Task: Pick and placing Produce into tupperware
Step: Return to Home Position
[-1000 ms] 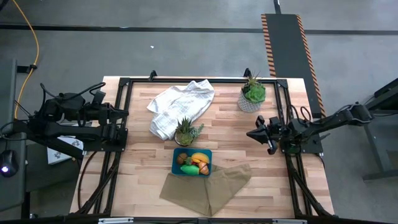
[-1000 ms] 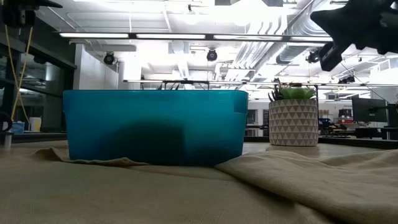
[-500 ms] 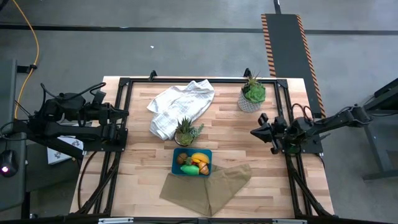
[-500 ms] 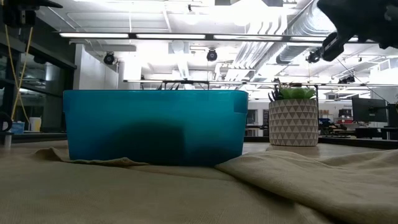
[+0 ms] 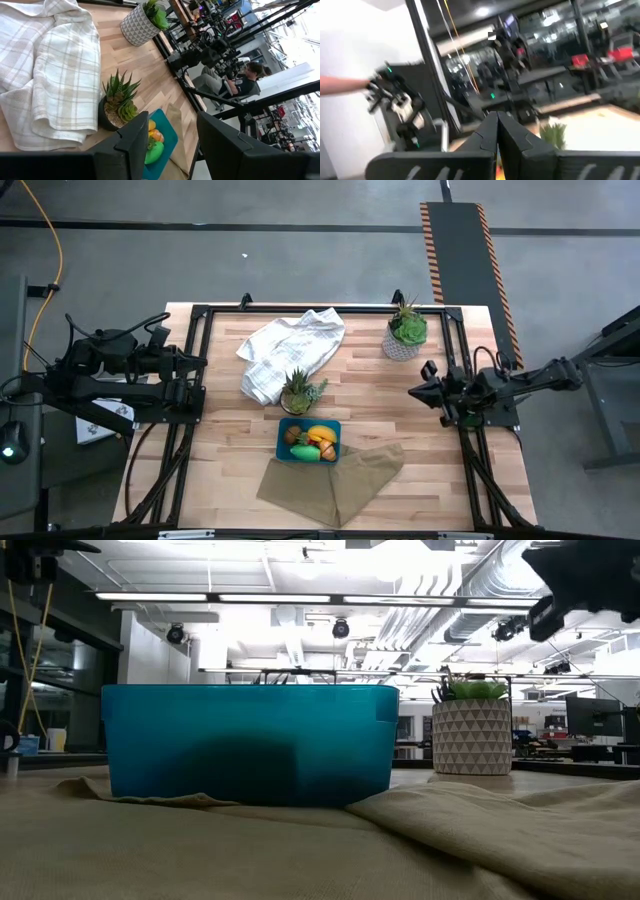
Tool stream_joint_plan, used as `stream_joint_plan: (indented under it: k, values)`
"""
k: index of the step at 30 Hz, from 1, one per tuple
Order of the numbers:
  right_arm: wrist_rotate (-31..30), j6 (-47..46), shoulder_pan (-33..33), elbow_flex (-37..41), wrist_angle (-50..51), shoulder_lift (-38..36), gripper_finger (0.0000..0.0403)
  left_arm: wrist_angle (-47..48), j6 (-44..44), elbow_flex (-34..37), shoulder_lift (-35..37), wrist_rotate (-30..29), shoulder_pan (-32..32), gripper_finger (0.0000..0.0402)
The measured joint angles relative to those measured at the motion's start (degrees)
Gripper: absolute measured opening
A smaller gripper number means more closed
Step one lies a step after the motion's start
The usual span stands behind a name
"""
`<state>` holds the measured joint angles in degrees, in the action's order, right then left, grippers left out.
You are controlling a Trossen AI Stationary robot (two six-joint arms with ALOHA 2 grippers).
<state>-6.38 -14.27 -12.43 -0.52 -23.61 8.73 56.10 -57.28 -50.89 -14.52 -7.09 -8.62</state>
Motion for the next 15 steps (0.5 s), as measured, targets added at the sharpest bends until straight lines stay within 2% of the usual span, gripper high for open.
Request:
stream_joint_plan:
  k: [3,15]
  values:
    - [-1.5,-0.1,0.0,0.0,4.9,-1.7,0.0000,0.0,0.0,0.0,0.0,0.0,0.0,0.0156]
    - [-1.6,1.2,0.0,0.0,14.0,-8.7,0.0000,0.0,0.0,0.0,0.0,0.0,0.0,0.0156]
